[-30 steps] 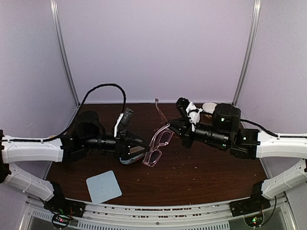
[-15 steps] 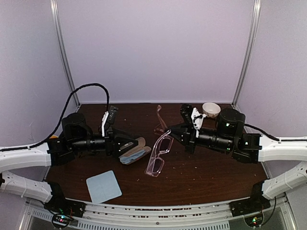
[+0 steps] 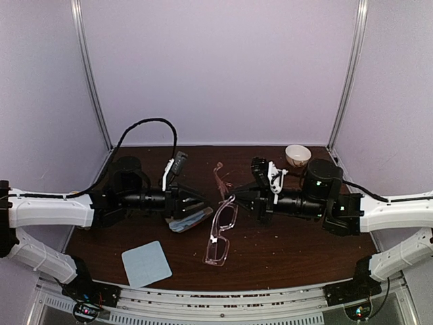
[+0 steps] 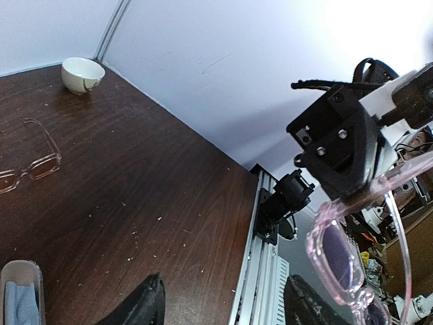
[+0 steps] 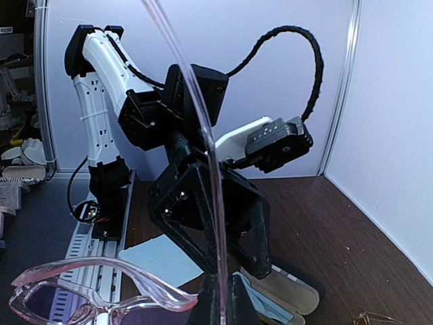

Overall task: Organize the sunglasses
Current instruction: Pass from the right arm to the left

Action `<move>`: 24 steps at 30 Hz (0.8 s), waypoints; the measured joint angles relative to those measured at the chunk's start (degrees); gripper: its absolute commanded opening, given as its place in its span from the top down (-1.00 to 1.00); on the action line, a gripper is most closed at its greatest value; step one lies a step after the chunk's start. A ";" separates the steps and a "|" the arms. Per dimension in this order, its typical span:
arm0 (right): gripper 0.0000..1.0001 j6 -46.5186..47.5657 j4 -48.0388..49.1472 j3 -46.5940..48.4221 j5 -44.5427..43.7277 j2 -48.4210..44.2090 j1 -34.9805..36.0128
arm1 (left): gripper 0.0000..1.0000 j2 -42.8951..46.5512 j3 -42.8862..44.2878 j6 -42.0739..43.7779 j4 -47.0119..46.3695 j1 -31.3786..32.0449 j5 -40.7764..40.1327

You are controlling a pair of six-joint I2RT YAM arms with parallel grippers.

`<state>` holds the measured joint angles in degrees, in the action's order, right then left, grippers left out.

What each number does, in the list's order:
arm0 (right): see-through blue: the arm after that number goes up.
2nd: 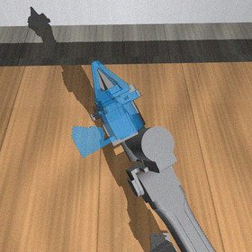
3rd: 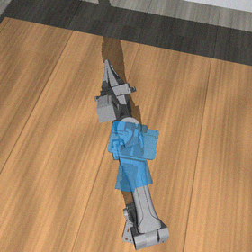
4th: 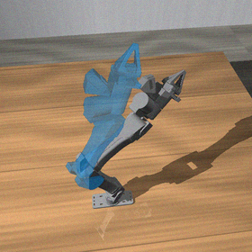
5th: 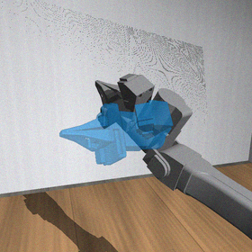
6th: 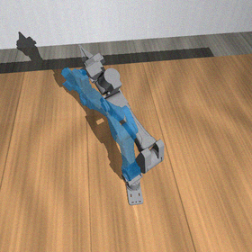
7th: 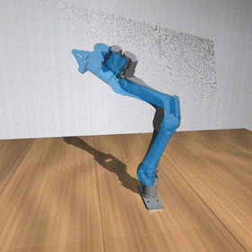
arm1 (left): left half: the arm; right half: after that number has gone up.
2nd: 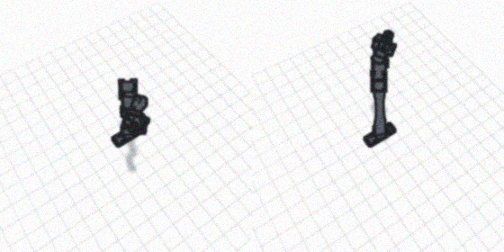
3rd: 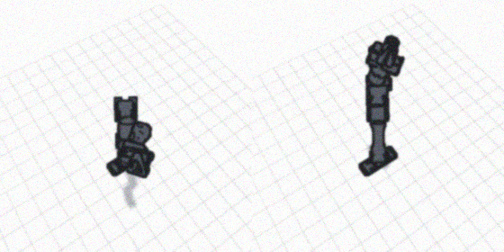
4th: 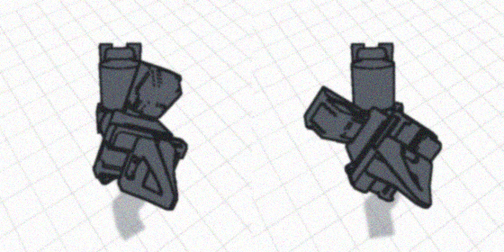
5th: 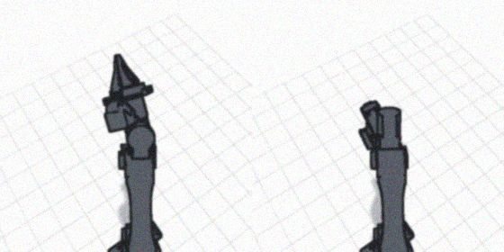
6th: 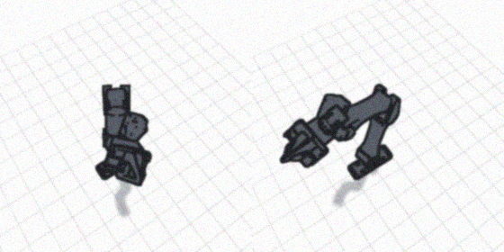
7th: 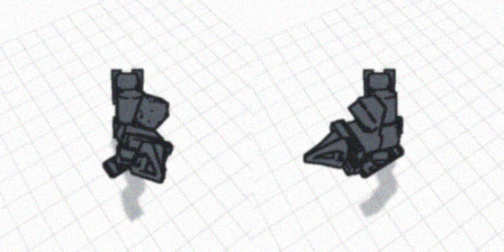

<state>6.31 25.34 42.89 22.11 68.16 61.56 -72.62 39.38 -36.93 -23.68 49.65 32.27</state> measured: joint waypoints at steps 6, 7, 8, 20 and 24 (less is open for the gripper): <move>1.00 1.53 0.09 0.00 -0.20 1.29 0.52 | -0.27 -0.66 0.44 -2.69 -5.51 0.00 4.76; 1.00 2.05 0.22 0.00 -0.42 1.55 0.52 | -0.27 -0.74 0.50 -3.15 -6.32 0.00 5.55; 1.00 2.45 0.26 0.00 -0.52 1.70 0.52 | -0.26 -0.87 0.57 -3.45 -6.84 0.00 6.14; 1.00 7.13 1.60 2.84 -1.60 3.96 0.85 | 0.17 -8.20 1.25 -10.71 -16.55 0.00 12.61; 1.00 8.41 1.95 2.93 -2.43 3.98 0.85 | 0.41 -9.01 1.25 -13.20 -20.37 0.00 14.32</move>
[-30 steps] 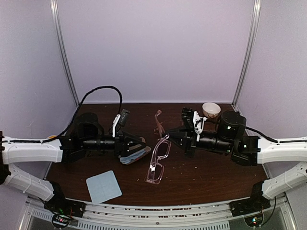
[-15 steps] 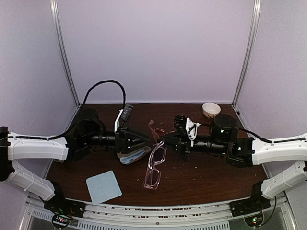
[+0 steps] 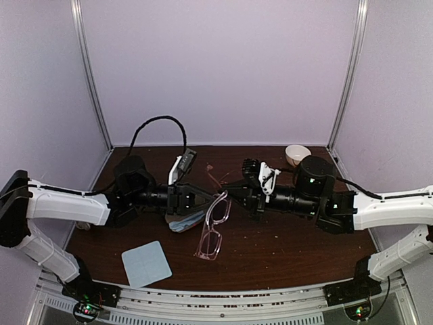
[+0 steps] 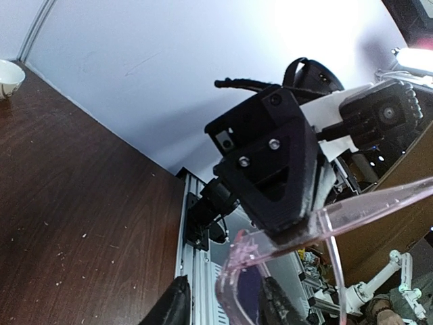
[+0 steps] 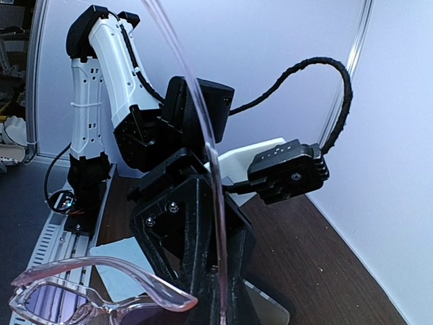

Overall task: Organize the sunglasses
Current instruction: Pass from the right arm to the left

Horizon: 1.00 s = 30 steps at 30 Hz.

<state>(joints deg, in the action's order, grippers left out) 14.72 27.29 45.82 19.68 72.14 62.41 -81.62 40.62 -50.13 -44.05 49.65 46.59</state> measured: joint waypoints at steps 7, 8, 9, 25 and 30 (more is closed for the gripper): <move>1.00 1.64 1.33 0.00 -2.21 0.22 0.24 | 0.65 -2.27 0.00 -4.33 -6.97 -0.20 2.69; 1.00 1.81 1.51 0.00 -2.38 0.26 0.24 | 0.72 -2.60 0.00 -4.90 -7.56 -0.22 2.91; 1.00 1.90 1.73 0.00 -2.47 0.31 0.24 | 0.80 -3.06 0.00 -5.44 -8.48 -0.22 3.17; 0.23 2.95 -0.13 -1.11 -5.88 -0.85 0.74 | 1.00 -4.31 0.00 -9.75 -12.35 -0.46 4.07; 0.06 0.98 -3.63 -5.31 -9.07 -5.11 0.76 | 1.00 -4.09 -0.02 -6.75 -8.57 -0.46 3.65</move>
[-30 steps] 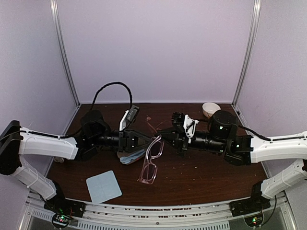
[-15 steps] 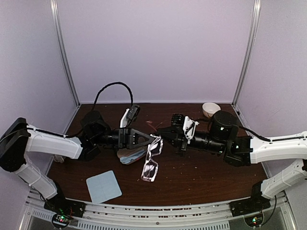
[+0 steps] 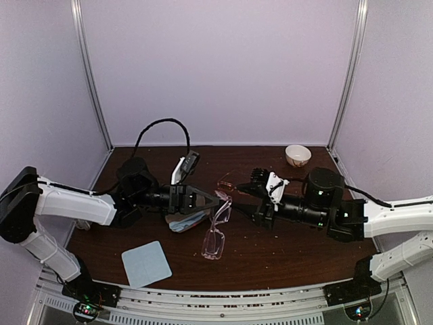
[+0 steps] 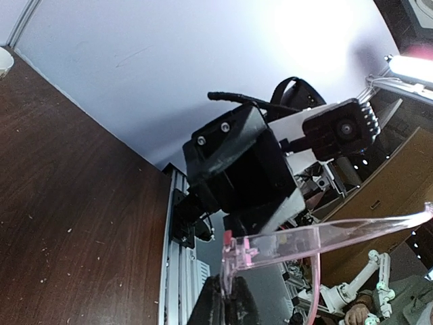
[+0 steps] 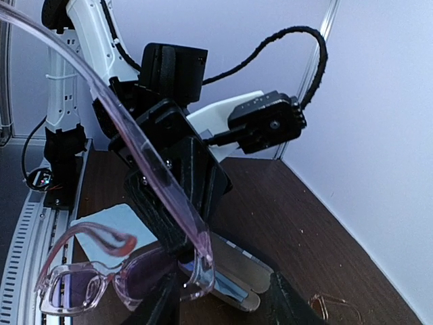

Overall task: Organize the sunglasses
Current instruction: Pass from the right arm to the left, then fold the right temple of the sunglasses with the sunglasses.

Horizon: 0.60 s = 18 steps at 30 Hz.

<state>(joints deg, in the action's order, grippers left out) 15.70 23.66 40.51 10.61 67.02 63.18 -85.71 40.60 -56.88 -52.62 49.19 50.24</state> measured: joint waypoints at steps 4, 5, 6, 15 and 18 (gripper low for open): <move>0.05 -2.10 -5.18 -3.54 -6.03 -4.20 -0.24 | 1.00 0.94 0.04 3.39 4.46 0.00 -0.61; 0.05 -2.62 -6.78 -4.28 -7.80 -5.16 -0.46 | 1.00 1.42 0.04 4.42 5.55 -0.02 -0.85; 0.05 -3.28 -8.26 -5.03 -9.33 -6.10 -0.70 | 1.00 1.99 0.15 5.46 7.13 -0.02 -1.31; 0.13 -10.08 -16.79 -10.34 -11.76 -16.26 -2.05 | 1.00 5.60 4.13 17.20 25.00 -0.02 -9.57; 0.20 -12.41 -16.17 -10.34 -7.13 -18.18 -2.05 | 1.00 5.70 5.33 19.98 29.24 -0.02 -12.85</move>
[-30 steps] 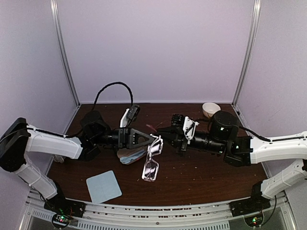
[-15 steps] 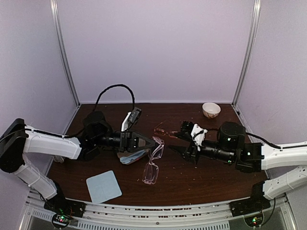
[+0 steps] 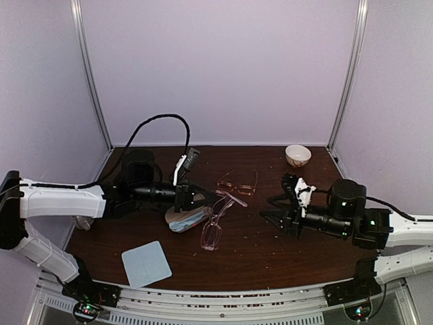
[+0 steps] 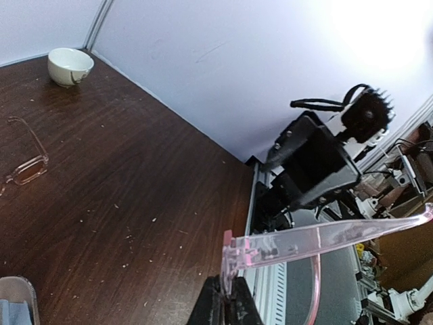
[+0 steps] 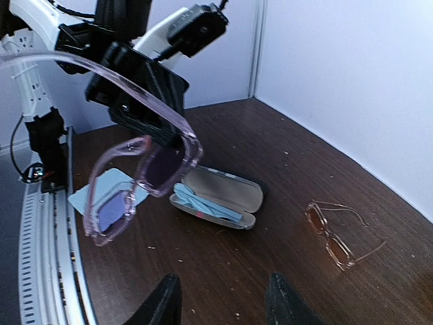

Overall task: Organize the sunglasses
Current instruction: Fold the right temple of the sunglasses with the sunglasses.

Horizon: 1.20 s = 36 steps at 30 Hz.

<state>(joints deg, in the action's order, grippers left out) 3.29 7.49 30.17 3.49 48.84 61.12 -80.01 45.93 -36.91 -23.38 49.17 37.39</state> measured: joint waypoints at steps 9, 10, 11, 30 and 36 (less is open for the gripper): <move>0.44 -7.93 7.04 4.83 14.60 8.55 2.82 | 1.00 -0.20 1.62 2.64 5.01 0.00 -4.07; 0.47 -8.76 8.59 5.49 15.65 9.99 3.32 | 1.00 -0.20 1.70 2.64 5.01 0.00 -4.24; 0.48 -9.42 10.27 6.03 16.55 11.52 3.72 | 1.00 -0.20 1.77 2.64 5.03 0.00 -4.46; 0.52 -15.72 33.83 9.20 22.82 32.33 5.09 | 1.00 0.79 1.84 0.26 2.62 0.00 -1.66; 0.51 -15.26 36.61 10.47 24.87 34.40 3.15 | 1.00 1.09 1.03 -3.17 -3.10 -0.09 1.42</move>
<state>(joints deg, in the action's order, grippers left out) -11.97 44.10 40.64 28.36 83.24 64.27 -78.91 46.96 -40.07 -26.48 49.08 38.81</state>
